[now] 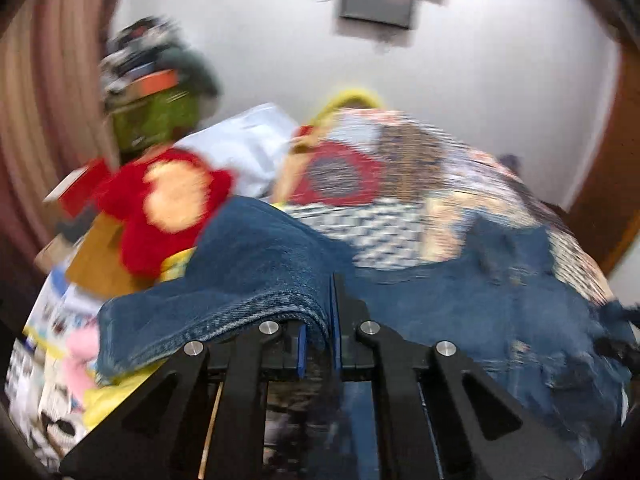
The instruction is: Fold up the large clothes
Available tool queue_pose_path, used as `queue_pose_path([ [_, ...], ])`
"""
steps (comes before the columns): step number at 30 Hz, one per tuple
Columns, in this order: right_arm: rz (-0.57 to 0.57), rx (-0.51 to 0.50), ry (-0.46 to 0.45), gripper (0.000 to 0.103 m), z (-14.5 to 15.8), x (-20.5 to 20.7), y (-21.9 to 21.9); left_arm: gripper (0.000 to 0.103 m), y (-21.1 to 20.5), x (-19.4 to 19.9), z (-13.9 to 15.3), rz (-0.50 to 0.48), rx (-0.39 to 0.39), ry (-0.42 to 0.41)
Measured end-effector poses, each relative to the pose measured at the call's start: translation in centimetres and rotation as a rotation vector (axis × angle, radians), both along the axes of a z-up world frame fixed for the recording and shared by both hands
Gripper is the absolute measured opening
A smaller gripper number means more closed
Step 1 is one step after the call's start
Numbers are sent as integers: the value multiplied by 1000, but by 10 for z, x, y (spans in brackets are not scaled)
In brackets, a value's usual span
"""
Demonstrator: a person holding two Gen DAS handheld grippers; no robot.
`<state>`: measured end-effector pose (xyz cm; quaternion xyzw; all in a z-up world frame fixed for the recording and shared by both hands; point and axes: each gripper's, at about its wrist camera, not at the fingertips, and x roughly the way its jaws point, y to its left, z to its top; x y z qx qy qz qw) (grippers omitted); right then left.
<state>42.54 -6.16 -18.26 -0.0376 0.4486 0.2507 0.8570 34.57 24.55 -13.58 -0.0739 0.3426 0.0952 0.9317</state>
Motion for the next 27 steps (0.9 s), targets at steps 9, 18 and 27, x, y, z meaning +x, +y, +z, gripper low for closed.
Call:
queue_pose_path([
  [9,-14,8,-42,103,18,-20,-24,9,-41,39,-82,-86,-234,217],
  [18,-25,23,-42,103,21,-22,-34,22,-44,32,-124,-88,-340,337],
  [27,-13,26,-23,103,12,-18,-23,57,37,8,-83,48,-504,166],
])
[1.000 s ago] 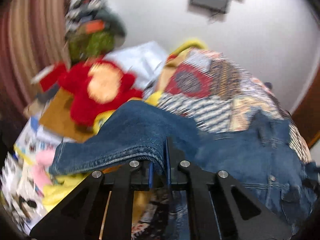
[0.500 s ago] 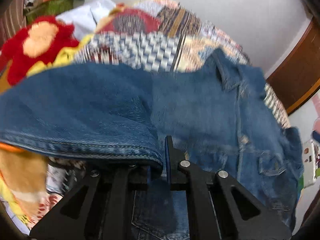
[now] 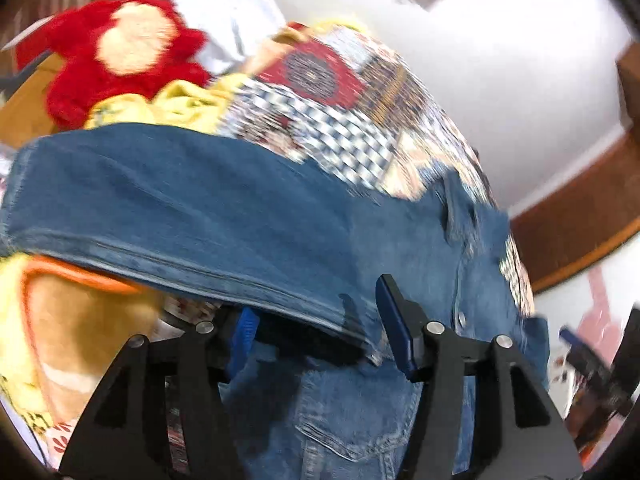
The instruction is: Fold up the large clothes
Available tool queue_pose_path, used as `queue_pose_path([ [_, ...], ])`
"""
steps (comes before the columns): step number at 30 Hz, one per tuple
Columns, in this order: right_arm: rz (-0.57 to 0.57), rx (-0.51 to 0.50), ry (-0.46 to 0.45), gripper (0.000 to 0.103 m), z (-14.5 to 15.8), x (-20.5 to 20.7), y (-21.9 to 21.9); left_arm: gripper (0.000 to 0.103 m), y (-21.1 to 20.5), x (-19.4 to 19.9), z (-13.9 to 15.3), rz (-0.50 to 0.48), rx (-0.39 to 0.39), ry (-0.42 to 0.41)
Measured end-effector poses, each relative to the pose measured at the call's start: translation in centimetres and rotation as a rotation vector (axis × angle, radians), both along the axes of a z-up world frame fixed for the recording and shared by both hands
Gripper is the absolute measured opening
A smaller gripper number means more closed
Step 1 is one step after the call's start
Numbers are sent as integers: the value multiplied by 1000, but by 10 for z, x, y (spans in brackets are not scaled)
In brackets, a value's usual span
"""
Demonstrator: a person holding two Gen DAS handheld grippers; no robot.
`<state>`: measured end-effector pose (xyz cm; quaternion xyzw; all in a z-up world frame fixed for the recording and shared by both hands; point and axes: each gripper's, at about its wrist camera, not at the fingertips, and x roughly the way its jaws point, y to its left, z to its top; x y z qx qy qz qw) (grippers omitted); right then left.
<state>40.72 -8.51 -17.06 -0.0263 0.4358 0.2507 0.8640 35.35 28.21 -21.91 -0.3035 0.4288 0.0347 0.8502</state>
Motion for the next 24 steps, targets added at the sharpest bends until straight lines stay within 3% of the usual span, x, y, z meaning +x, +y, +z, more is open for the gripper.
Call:
queue_pose_path([
  [5,0,-14,-9,103,0,0,-1,55,32,8,-9,104,45,55],
  [9,-15,-32,-18,103,0,3,-9,20,34,11,1,128,194,74],
  [13,-40,-32,-13,103,1,6,-20,14,12,14,38,94,354,11],
  [19,-66,-22,-14,103,4,4,-34,12,-61,14,105,-61,503,-186],
  [22,-69,-15,-15,103,7,0,-39,12,-107,20,113,-186,492,-233],
  [24,-67,-9,-15,103,9,-2,-44,12,-136,29,100,-277,443,-210],
])
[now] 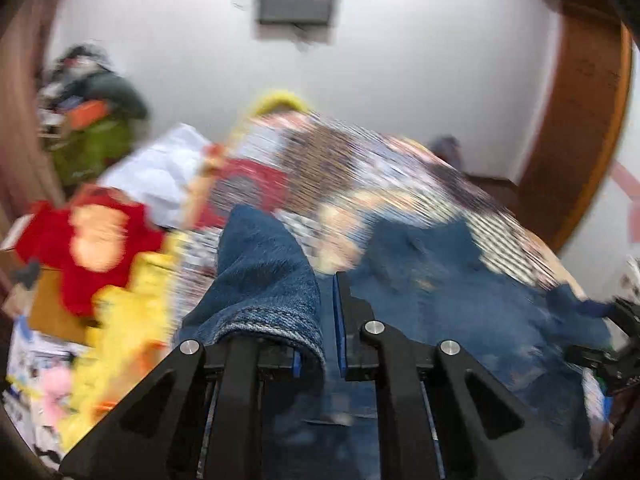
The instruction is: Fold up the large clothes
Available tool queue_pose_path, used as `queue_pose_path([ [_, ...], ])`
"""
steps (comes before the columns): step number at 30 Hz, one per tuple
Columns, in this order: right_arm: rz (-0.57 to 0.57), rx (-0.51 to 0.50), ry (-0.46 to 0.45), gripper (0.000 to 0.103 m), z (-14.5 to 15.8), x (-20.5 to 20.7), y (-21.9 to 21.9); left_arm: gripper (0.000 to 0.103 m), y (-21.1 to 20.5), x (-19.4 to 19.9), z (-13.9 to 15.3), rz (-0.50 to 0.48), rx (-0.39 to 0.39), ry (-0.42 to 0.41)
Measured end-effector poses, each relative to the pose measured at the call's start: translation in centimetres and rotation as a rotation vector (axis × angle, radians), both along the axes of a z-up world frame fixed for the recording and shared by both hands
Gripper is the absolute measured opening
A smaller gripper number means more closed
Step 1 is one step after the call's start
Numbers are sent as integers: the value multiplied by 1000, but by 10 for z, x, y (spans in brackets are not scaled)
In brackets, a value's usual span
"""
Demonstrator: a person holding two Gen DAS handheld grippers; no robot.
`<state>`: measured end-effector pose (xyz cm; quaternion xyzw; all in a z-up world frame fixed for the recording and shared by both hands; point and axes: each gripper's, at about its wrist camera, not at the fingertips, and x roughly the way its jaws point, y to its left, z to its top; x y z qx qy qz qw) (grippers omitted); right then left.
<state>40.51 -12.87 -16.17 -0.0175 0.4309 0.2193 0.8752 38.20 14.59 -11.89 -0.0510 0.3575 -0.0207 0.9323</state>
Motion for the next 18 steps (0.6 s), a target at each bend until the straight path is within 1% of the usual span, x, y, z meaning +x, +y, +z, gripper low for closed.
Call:
queue_pose_path([
  [2,-1,4,-1,103,2,-3,-4,12,-21,7,-19,-53,-14,56],
  [3,-2,7,0,103,3,-4,-6,12,-33,11,-34,-81,-19,96],
  [6,-1,7,7,103,4,-9,-11,12,-65,17,-81,-167,-75,230],
  [8,1,0,9,103,3,-12,-13,12,-82,14,-100,-190,-90,279],
  [11,13,-12,21,103,1,-15,-11,12,-97,7,-118,-210,-81,329],
  [13,21,-16,26,103,0,-15,-7,14,-97,-2,-118,-212,-75,335],
  [14,25,-18,27,103,-1,-15,-5,20,-94,-4,-117,-210,-82,335],
  [15,30,-20,27,103,-1,-15,-1,30,-90,-6,-115,-201,-86,331],
  [16,37,-21,28,103,0,-15,3,36,-84,-11,-110,-169,-76,307],
  [17,46,-19,27,103,1,-14,9,48,-76,-14,-105,-141,-66,284],
  [18,55,-17,28,103,2,-13,15,53,-69,-17,-100,-118,-62,265],
])
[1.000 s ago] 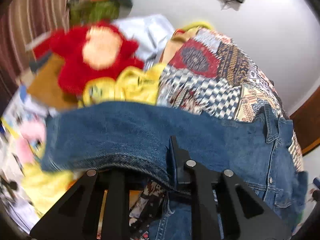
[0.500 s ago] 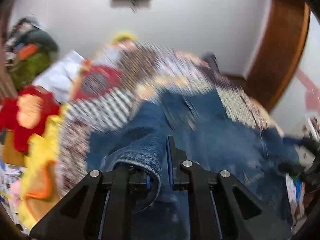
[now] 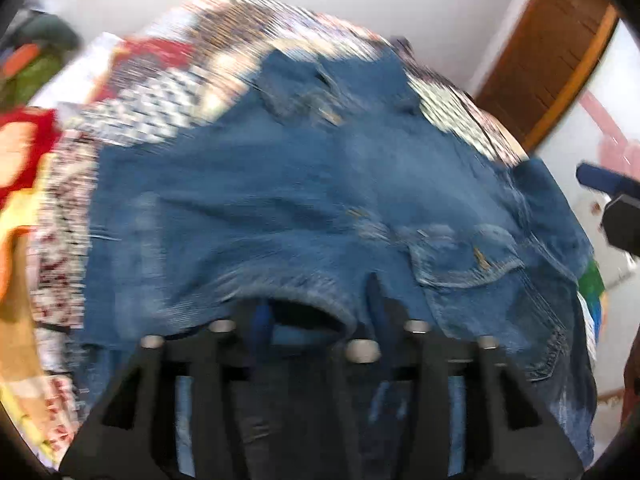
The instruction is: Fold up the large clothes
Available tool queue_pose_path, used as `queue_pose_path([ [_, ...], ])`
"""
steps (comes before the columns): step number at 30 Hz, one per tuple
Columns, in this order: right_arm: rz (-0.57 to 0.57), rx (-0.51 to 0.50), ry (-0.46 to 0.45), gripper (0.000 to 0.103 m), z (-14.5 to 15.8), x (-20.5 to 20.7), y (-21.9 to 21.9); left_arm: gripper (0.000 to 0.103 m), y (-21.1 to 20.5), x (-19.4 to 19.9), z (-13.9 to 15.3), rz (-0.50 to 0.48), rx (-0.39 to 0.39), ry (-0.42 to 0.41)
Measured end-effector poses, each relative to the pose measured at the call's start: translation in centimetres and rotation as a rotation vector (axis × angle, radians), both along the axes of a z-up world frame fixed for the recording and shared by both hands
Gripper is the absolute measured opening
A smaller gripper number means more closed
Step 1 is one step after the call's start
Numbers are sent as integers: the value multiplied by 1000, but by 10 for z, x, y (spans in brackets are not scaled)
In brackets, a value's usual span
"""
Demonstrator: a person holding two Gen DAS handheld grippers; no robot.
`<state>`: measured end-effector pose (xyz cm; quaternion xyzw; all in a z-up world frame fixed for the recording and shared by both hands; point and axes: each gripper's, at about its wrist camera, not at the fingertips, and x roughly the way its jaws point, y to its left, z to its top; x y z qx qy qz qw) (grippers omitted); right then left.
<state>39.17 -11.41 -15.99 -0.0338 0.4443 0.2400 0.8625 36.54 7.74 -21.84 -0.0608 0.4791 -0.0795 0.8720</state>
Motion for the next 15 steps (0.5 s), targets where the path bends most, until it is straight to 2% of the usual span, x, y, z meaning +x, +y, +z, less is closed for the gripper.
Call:
queue_pose_path([
  [2,19,3,3,103,2,2,13,54,24,-8,11,33,-19,-24],
  [3,29,4,3,103,3,3,20,63,37,-14,16,54,-21,-34],
  [5,63,-2,-1,103,6,4,40,71,64,-28,26,117,-2,-73],
  [9,141,-30,-4,103,5,4,86,71,117,-54,34,212,-19,-102],
  [15,273,-87,48,103,-14,7,161,71,169,-85,15,322,61,-58],
])
